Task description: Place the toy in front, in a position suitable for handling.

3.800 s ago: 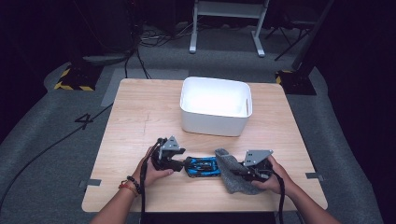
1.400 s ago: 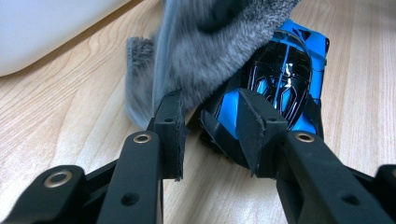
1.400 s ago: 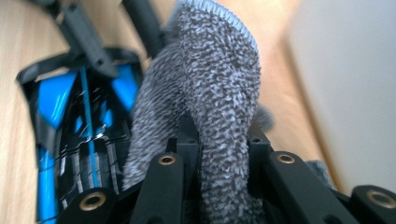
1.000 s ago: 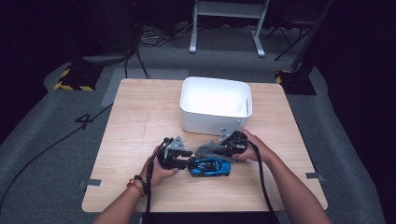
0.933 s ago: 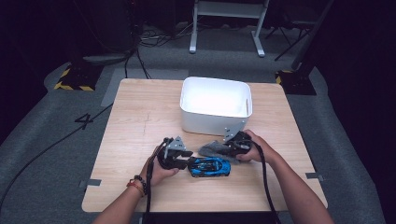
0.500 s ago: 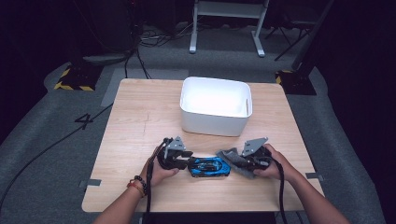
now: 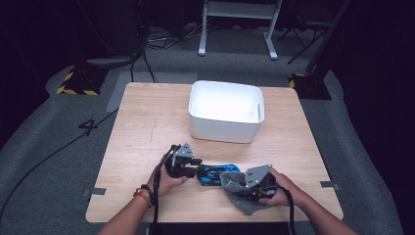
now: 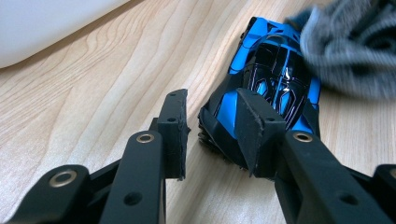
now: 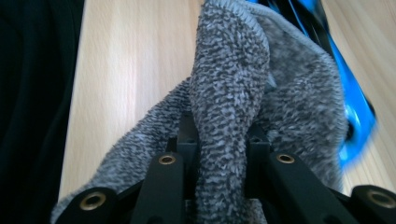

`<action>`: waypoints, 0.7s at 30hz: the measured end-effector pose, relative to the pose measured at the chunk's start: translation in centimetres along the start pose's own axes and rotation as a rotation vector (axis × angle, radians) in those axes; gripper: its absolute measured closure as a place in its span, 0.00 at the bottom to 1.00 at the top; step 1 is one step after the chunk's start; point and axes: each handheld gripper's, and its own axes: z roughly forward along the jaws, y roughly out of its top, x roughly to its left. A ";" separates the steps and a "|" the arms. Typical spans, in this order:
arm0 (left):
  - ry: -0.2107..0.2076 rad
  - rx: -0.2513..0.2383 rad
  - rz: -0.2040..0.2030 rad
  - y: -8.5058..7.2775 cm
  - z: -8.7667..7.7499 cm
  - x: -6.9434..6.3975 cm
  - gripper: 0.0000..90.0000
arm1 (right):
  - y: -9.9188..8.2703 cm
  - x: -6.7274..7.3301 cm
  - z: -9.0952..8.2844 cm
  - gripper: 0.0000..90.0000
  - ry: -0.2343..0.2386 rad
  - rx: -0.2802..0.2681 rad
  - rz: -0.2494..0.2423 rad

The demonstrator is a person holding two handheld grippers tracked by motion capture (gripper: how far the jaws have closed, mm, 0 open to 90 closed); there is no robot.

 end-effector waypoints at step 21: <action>-0.030 0.003 -0.008 -0.1 -0.1 0.6 0.72 | 2.9 1.0 2.8 0.81 -0.159 -0.043 -0.102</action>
